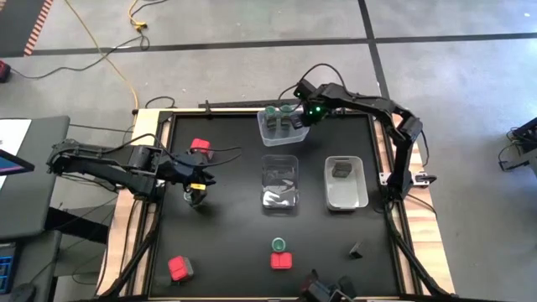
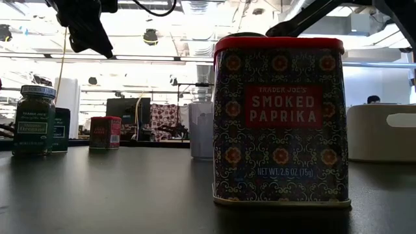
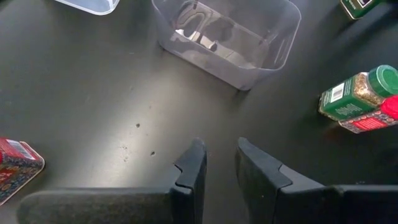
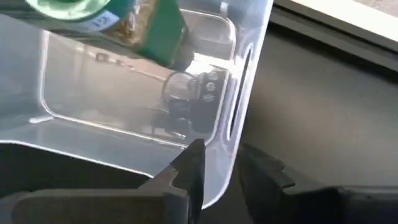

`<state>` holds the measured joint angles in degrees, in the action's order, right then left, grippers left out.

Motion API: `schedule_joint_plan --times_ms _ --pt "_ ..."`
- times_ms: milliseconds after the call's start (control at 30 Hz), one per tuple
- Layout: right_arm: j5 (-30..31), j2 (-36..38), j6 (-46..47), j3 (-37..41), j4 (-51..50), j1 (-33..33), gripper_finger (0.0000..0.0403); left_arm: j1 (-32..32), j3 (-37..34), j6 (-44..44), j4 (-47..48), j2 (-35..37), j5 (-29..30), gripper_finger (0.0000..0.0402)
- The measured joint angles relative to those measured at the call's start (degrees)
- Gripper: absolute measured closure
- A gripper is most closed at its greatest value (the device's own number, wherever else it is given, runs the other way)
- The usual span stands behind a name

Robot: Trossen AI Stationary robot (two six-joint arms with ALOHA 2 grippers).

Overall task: Sort spices by type
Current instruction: Adjust the transparent bin

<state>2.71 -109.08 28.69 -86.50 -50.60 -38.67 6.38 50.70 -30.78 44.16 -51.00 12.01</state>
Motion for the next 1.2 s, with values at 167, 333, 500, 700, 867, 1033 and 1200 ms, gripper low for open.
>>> schedule_joint_plan --times_ms 167,333,500,700,867,1033,1200 --pt "0.1 0.02 1.31 -0.02 0.04 0.07 0.0295 0.01 0.0 -0.33 0.0 0.0 0.0 0.0326" --pt "0.28 0.02 1.51 -0.02 -0.43 0.09 0.033 -0.01 0.0 -0.33 0.0 0.0 -0.01 0.0326" --pt "0.38 0.02 1.65 -0.02 -0.3 0.68 0.0374 0.0 0.0 -0.33 0.06 0.0 -0.01 0.0326" --pt "0.65 0.04 3.11 -0.09 -0.19 1.2 0.0387 0.01 0.0 -0.33 0.13 0.0 -0.01 0.0326" --pt "0.63 0.07 4.7 -0.12 -2.06 1.96 0.0374 -0.01 0.0 0.02 0.17 0.0 -0.02 0.0326" --pt "0.63 0.17 8.56 -0.13 -3.03 3.3 0.0384 0.0 0.0 0.06 0.17 0.0 -0.02 0.0326" --pt "0.88 0.16 14.52 -0.13 -3.65 4.61 0.0381 0.01 0.0 0.02 0.17 0.0 -0.02 0.0326"
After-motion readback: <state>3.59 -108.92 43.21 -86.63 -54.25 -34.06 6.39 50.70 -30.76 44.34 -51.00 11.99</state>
